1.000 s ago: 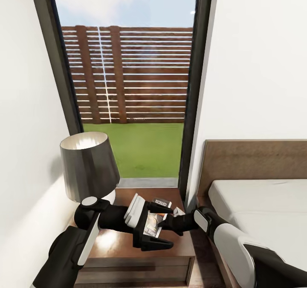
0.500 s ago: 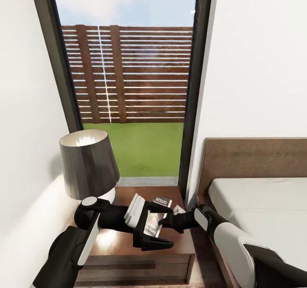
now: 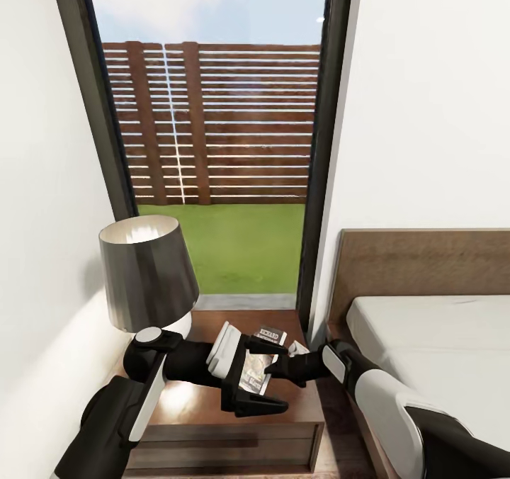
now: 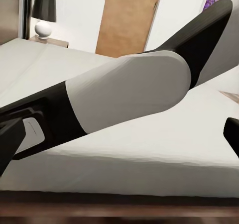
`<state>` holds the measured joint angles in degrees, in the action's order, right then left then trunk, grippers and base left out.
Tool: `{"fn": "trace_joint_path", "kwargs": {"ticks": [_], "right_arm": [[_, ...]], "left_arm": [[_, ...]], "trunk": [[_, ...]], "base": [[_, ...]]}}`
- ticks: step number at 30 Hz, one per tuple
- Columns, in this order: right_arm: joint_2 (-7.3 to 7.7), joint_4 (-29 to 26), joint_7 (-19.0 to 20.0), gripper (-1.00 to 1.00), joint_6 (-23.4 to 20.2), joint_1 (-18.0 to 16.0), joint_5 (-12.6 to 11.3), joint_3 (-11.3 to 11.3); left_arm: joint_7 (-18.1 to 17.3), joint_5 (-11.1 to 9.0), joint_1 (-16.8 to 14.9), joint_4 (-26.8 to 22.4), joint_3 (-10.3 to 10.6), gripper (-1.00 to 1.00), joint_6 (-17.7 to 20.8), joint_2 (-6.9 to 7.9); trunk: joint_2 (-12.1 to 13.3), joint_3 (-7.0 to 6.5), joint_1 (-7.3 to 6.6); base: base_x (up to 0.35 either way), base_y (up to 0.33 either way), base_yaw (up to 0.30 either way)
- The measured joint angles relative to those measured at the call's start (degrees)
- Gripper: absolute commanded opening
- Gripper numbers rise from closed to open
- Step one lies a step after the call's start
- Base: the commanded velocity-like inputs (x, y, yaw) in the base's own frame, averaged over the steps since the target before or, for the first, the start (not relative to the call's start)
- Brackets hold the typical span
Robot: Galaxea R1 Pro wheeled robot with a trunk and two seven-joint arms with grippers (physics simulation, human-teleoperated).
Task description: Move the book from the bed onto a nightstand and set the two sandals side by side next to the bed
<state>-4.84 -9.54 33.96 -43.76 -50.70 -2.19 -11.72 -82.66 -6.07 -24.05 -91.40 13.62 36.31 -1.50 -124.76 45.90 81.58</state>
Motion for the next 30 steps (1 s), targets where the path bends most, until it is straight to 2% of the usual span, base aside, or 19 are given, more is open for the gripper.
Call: {"fn": "trace_joint_path", "kwargs": {"ticks": [18,24,30], "right_arm": [[-0.03,-1.50,-0.39,-1.00,0.00,0.00,-0.05,0.05],[-0.02,-2.23,-0.56,-1.00,0.03,0.00,0.09,0.14],[-0.05,-2.54,-0.98,-1.00,0.01,0.00,0.01,0.07]], "left_arm": [[0.05,0.00,0.00,0.00,0.00,1.00,0.00,-0.05],[0.08,0.03,0.00,0.00,0.00,1.00,-0.02,-0.07],[0.09,0.07,0.00,0.00,0.00,1.00,-0.01,-0.07]], "trunk": [[0.00,0.00,0.00],[-2.39,1.07,1.31],[-2.41,1.08,1.32]], "base": [[0.000,0.000,0.000],[0.000,0.000,0.000],[0.000,0.000,0.000]]}}
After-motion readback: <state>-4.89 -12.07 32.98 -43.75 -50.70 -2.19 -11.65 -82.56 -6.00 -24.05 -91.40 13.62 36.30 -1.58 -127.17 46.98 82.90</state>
